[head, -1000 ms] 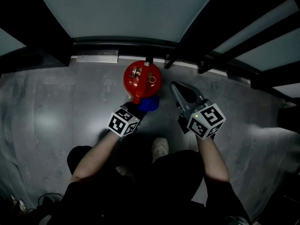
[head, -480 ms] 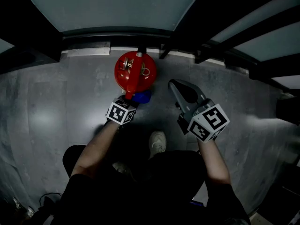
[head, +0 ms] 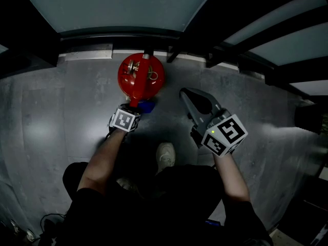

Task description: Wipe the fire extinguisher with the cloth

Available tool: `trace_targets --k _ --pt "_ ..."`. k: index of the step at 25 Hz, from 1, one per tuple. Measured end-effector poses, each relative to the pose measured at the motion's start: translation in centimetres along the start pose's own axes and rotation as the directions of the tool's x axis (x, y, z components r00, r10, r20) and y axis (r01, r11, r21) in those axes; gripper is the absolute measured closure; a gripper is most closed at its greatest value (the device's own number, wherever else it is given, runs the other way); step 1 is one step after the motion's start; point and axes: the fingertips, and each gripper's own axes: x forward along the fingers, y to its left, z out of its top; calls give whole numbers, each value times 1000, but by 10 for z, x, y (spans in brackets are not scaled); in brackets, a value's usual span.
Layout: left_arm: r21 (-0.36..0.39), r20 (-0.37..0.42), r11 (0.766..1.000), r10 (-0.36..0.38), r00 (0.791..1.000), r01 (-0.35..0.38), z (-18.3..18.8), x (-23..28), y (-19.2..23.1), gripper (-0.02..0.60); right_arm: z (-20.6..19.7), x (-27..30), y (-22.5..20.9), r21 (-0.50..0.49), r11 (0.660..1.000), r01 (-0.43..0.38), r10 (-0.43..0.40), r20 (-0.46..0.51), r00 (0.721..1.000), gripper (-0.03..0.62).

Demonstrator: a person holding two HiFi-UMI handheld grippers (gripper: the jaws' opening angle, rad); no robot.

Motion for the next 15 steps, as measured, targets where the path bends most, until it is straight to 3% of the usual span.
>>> trace_targets --k 4,7,9,12,15 --pt "23 -23 998 67 997 -66 -14 -8 15 514 0 0 1 -10 1000 0 0 -6 1000 591" --pt "107 -14 990 96 995 -94 -16 -25 20 514 -2 3 3 -20 1000 -10 10 -10 1000 591" --pt "218 15 975 37 999 -40 -8 -44 2 514 -4 6 6 -23 999 -24 24 -14 1000 590" --pt "403 46 911 -118 992 89 6 -89 -44 514 -4 12 7 -12 999 -34 34 -9 999 591" --pt "485 81 858 -234 969 167 22 -151 -83 514 2 16 7 -14 999 -32 32 6 999 591"
